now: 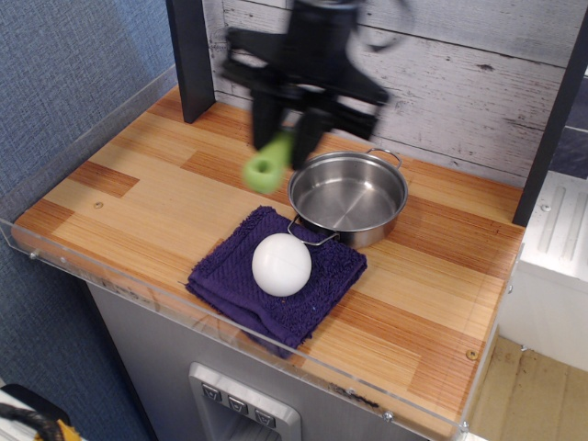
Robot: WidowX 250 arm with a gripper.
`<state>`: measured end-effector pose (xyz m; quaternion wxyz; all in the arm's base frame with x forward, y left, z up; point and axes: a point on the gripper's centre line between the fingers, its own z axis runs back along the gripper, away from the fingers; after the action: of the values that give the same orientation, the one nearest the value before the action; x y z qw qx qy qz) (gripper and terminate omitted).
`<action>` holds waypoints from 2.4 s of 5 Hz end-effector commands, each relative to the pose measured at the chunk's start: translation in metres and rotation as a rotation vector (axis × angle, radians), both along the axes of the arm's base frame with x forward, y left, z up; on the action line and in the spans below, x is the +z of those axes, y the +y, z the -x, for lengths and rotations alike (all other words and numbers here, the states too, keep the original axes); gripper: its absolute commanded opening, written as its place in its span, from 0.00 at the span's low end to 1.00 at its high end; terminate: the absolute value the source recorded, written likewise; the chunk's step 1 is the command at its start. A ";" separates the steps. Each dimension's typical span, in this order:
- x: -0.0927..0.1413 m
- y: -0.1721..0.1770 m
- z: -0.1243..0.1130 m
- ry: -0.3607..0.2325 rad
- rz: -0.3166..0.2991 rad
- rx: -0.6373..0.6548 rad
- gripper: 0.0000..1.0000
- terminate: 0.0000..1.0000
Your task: Move green spoon on the bottom of the table
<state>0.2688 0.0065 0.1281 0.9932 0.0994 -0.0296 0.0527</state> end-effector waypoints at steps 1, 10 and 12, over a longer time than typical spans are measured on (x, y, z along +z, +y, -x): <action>-0.017 0.045 0.001 -0.021 0.040 0.008 0.00 0.00; -0.101 0.175 0.020 0.057 0.096 -0.006 0.00 0.00; -0.107 0.175 0.013 0.086 0.117 -0.031 1.00 0.00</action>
<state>0.2575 0.1812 0.0126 0.9984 0.0313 0.0302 0.0359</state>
